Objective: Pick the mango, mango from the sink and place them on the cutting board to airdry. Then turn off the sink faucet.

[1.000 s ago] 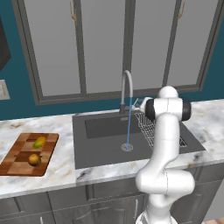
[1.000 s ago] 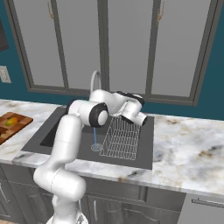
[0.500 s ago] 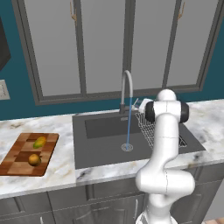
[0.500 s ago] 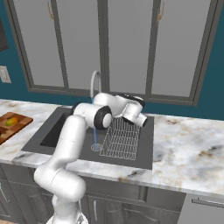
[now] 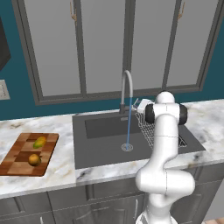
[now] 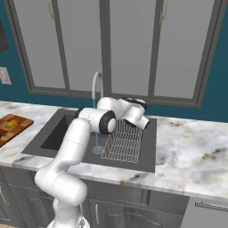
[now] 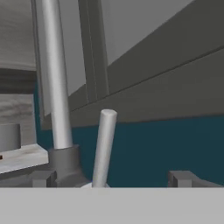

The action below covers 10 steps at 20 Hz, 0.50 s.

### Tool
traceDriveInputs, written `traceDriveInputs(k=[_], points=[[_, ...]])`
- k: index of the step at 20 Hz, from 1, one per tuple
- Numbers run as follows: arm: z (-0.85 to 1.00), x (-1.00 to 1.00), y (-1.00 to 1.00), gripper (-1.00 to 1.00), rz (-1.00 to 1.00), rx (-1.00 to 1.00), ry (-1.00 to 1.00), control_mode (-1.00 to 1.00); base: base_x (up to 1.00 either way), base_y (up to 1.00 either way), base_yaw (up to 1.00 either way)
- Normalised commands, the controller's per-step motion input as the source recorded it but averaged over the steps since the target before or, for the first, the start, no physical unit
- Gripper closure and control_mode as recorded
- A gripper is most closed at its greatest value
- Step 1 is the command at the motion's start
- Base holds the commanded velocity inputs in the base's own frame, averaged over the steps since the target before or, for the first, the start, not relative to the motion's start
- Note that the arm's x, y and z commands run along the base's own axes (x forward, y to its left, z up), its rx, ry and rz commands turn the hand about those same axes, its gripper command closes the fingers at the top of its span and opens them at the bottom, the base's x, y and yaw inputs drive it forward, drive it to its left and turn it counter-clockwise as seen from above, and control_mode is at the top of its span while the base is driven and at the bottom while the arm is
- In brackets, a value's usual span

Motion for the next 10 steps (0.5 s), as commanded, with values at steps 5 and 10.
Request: traceDriveInputs(k=[5,10], points=[[-0.03,0.32,0.00,-1.00,0.00,0.01,0.00,-1.00,0.00,0.00,0.00],[0.09,0.24,0.02,-1.00,0.00,0.03,0.00,-1.00,0.00,0.00,0.00]])
